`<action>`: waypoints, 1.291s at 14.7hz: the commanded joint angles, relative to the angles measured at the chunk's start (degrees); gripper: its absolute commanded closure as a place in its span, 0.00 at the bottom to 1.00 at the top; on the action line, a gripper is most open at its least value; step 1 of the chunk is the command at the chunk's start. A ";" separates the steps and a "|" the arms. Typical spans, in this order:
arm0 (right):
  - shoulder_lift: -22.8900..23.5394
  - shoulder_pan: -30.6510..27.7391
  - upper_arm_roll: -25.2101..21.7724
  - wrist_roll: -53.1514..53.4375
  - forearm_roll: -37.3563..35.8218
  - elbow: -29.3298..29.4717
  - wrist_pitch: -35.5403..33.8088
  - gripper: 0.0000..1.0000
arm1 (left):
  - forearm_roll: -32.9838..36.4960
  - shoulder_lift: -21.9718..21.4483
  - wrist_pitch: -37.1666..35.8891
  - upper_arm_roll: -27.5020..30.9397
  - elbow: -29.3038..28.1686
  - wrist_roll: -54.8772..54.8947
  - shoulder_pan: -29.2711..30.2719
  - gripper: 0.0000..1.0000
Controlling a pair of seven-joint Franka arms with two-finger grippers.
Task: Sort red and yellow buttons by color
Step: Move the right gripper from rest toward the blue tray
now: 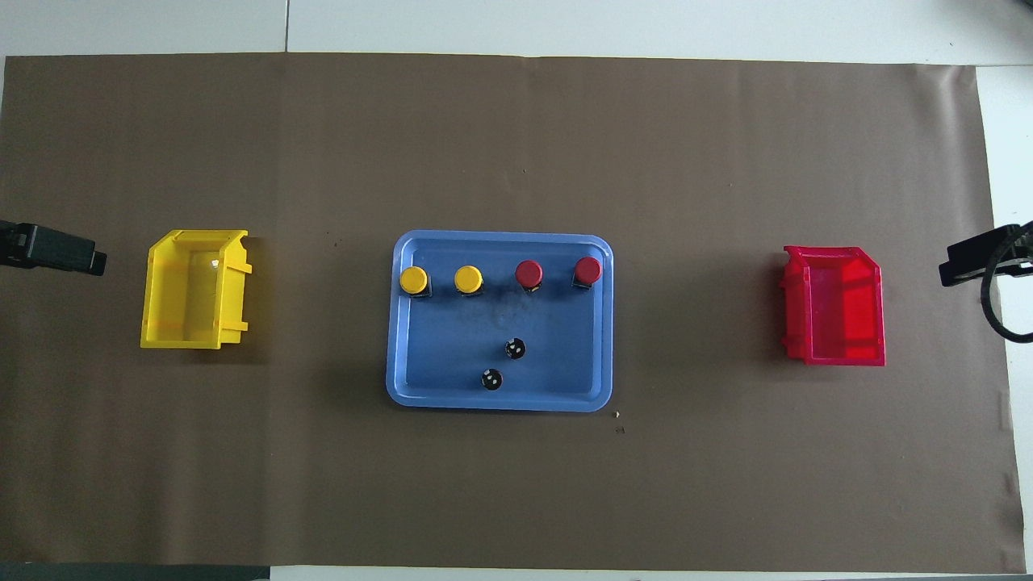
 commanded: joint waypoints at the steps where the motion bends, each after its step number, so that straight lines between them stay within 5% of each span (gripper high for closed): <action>1: -0.74 -0.37 0.36 0.01 -0.79 -0.35 -0.27 0.00 | 0.79 -1.42 -0.65 -0.25 -1.58 0.57 -0.23 0.00; 10: -0.91 -0.28 0.44 0.10 -0.61 -0.97 0.69 0.00 | 0.79 -1.25 -0.21 -0.08 -1.23 -0.57 2.40 0.00; 14: -0.30 3.30 1.67 3.76 0.35 -2.80 7.09 0.00 | 0.88 -1.25 -0.21 -0.08 -1.31 -5.57 3.64 0.00; 19: 14.34 21.04 1.76 27.75 0.53 5.17 14.82 0.00 | 0.88 -1.25 0.05 -0.16 -1.32 -5.23 3.46 0.00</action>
